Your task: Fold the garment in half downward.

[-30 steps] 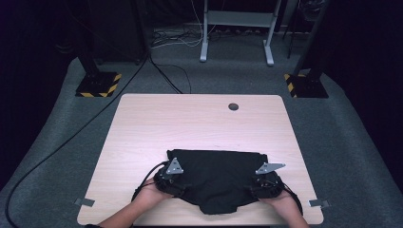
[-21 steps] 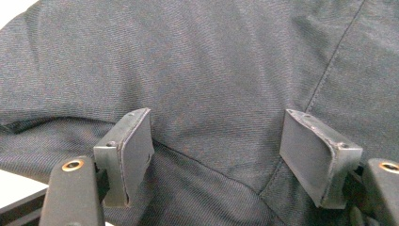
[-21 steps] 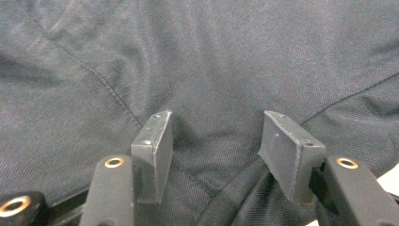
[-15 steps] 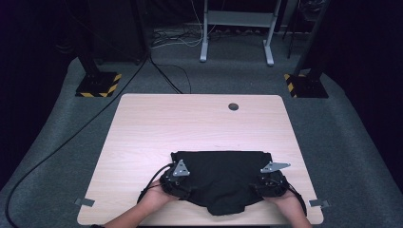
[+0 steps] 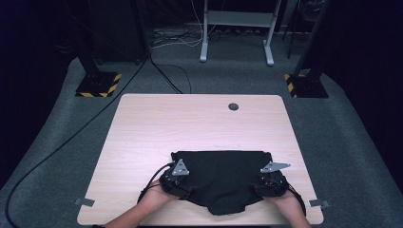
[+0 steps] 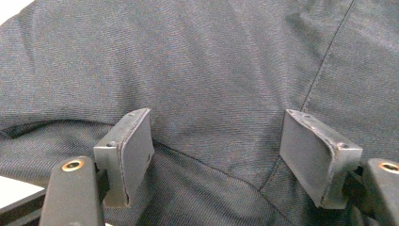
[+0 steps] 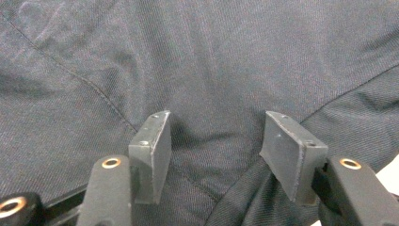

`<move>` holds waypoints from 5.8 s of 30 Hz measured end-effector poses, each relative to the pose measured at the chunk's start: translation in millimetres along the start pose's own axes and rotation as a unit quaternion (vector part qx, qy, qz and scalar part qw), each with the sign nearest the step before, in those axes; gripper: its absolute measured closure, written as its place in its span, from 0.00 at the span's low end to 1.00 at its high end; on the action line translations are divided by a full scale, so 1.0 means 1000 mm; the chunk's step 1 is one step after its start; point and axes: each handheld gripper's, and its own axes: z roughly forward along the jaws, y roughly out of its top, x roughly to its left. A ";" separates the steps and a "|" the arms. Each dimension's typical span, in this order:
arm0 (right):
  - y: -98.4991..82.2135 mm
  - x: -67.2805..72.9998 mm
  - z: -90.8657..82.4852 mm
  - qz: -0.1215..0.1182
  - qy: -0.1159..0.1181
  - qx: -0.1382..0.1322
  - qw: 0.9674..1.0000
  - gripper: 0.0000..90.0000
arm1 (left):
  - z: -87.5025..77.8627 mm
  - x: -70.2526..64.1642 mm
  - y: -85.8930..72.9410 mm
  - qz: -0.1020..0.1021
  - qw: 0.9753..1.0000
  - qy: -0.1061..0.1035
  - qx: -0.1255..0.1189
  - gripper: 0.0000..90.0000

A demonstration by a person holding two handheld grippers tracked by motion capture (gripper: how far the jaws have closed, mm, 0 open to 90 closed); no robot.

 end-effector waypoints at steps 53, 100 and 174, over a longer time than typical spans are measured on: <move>0.026 0.064 -0.008 -0.065 0.124 -0.055 0.989 0.22 | -0.011 0.057 0.014 -0.061 0.996 0.046 -0.045 0.23; 0.011 0.069 0.015 -0.079 0.076 0.000 0.994 0.25 | 0.009 0.093 0.020 -0.079 0.994 0.053 -0.048 0.41; 0.048 0.100 0.009 -0.055 0.080 -0.083 0.992 0.30 | 0.020 0.084 0.027 -0.039 0.998 0.049 -0.021 0.88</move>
